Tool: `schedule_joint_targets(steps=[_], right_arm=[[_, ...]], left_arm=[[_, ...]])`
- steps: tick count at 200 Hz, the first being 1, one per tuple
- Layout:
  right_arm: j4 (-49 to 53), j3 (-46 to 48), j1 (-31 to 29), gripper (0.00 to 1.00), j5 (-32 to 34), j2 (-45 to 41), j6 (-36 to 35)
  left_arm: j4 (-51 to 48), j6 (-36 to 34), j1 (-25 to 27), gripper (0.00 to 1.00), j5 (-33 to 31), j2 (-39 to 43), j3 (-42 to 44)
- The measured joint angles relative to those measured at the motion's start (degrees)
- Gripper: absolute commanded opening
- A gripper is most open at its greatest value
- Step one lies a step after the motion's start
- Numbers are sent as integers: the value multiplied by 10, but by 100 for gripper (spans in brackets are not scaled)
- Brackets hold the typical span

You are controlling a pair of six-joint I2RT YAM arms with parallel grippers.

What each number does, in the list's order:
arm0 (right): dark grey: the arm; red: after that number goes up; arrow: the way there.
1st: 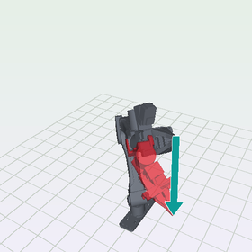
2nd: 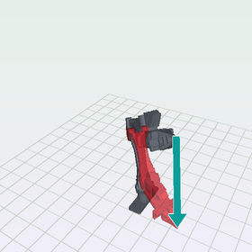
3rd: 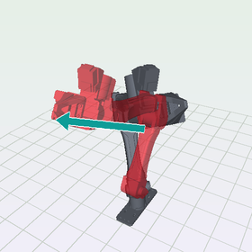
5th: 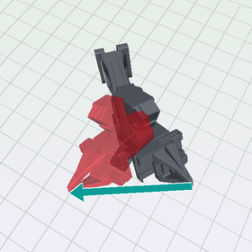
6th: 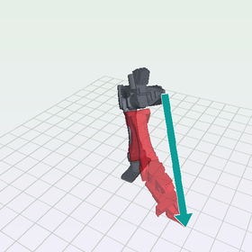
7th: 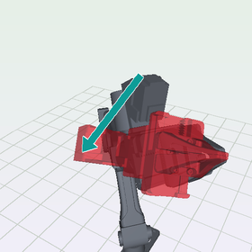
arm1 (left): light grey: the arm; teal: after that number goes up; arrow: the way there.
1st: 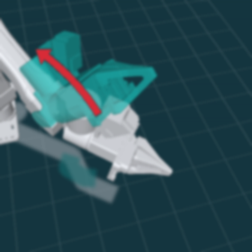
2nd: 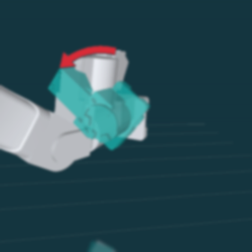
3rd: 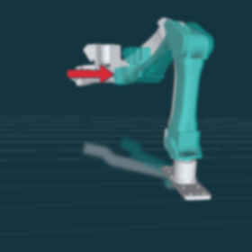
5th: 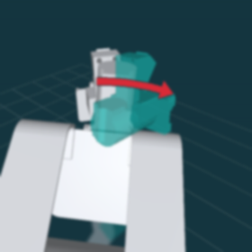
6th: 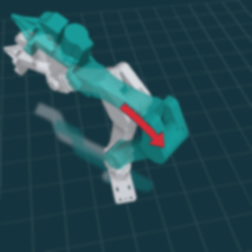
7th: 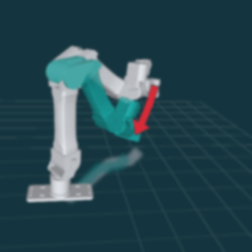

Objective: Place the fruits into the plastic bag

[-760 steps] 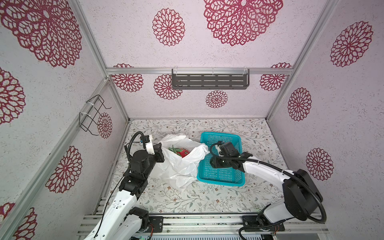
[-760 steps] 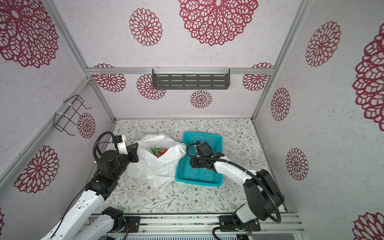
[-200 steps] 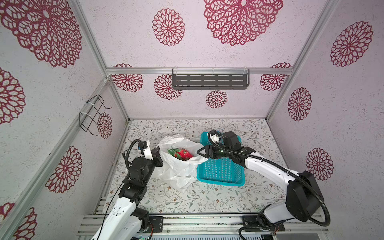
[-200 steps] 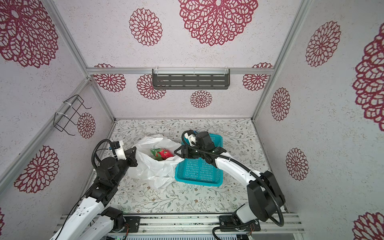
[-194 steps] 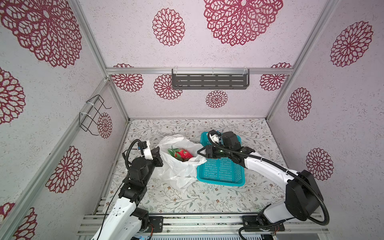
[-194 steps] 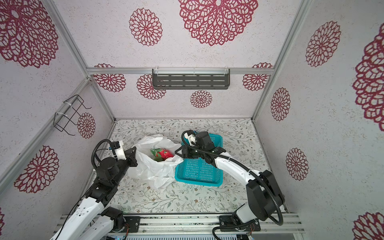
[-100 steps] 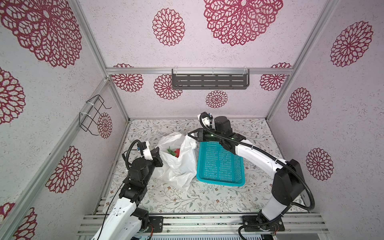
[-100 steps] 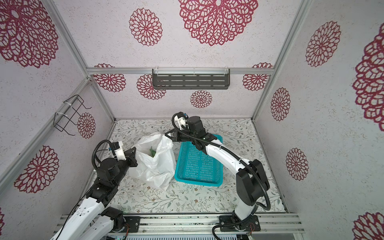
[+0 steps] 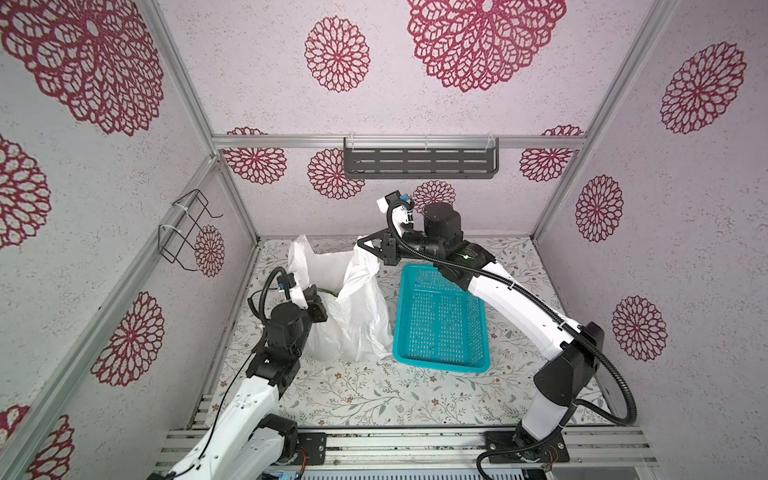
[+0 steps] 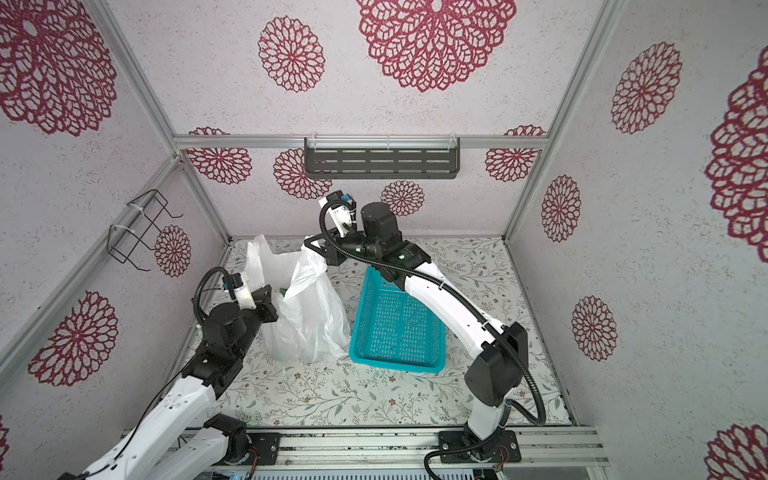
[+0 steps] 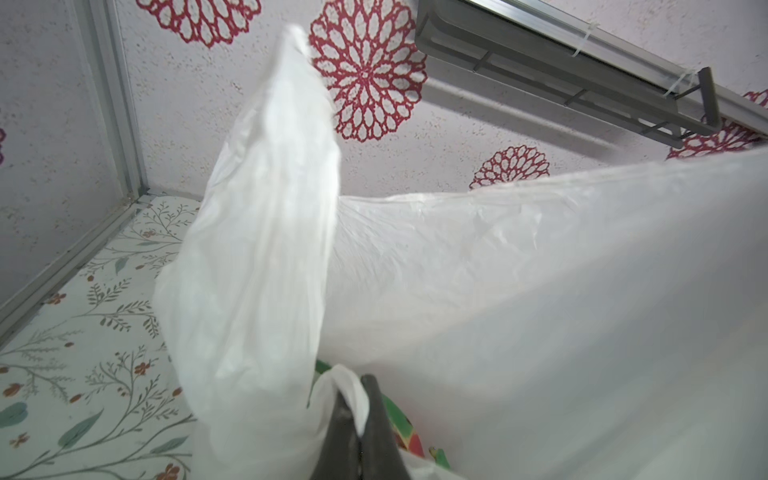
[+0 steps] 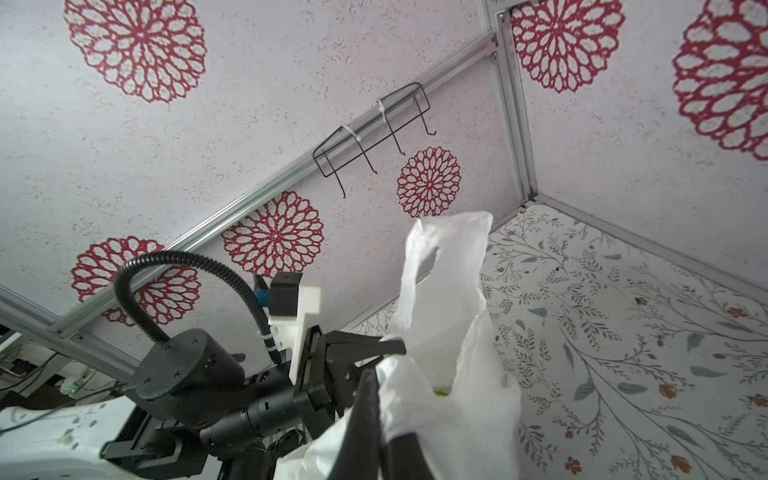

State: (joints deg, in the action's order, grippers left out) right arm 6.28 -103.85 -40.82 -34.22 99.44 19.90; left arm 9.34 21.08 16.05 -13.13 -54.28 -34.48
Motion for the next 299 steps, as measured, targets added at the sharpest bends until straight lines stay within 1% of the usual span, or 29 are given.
schedule_joint_targets(steps=[15,34,47,65,98,122,153,156,161,170,172,177,181,183,188,192,198,202,203,206,207,211,212,215,224,255,261,277,299], right_arm=[[0,17,0,0,26,-14,-14],[-12,66,0,0,67,-49,-25],[-25,109,0,0,99,-83,-30],[-41,162,0,0,147,-132,-36],[-59,214,0,0,220,-193,-44],[-64,233,1,0,252,-204,-43],[-70,264,1,0,271,-204,-27],[-70,267,1,0,274,-204,-25],[-69,271,1,9,279,-203,-21],[-67,276,2,21,289,-201,-9],[-65,276,2,25,293,-201,-8],[-63,276,3,32,300,-199,-1],[-62,276,3,36,305,-197,3],[-62,276,4,37,308,-196,9],[-61,276,5,38,316,-193,12],[-59,275,8,38,320,-191,18],[-53,273,12,38,328,-187,28],[-48,270,16,41,332,-184,31],[-46,269,17,42,333,-183,35],[-42,267,21,46,336,-180,39],[-41,266,21,46,336,-180,39],[-35,262,27,52,341,-175,50],[-32,260,29,53,342,-173,50],[-28,257,33,56,345,-170,56],[-15,250,49,64,352,-158,76],[20,255,107,76,348,-138,116],[22,262,119,79,339,-138,123],[14,290,151,91,301,-148,142],[-5,340,205,95,229,-179,161]], left_arm=[[16,-16,-10,0,-1,-60,-55],[39,-36,-15,0,9,-122,-123],[52,-44,-17,0,27,-153,-160],[68,-45,-17,0,71,-181,-192],[85,-19,-17,0,128,-199,-192],[88,8,-13,0,147,-199,-159],[84,29,-5,0,152,-200,-130],[84,31,-4,1,152,-200,-129],[83,34,-4,4,153,-200,-129],[81,39,-3,9,152,-200,-128],[80,40,-3,9,152,-200,-128],[79,42,-3,14,152,-199,-129],[78,43,-3,29,151,-199,-128],[77,42,-3,36,151,-198,-128],[75,48,-3,59,150,-196,-129],[74,50,-2,63,148,-194,-128],[73,50,-2,64,146,-189,-128],[72,51,-2,65,146,-186,-129],[72,51,-2,68,146,-186,-128],[71,51,-2,87,145,-182,-129],[70,52,-2,91,145,-181,-129],[69,51,-2,97,144,-175,-129],[68,51,-2,100,144,-173,-129],[66,51,-2,98,143,-169,-129],[59,51,-2,97,141,-151,-129],[47,53,-6,97,116,-75,-130],[45,54,-8,97,104,-59,-130],[26,57,-23,97,63,-20,-129],[-26,73,-64,97,-14,11,-126]])
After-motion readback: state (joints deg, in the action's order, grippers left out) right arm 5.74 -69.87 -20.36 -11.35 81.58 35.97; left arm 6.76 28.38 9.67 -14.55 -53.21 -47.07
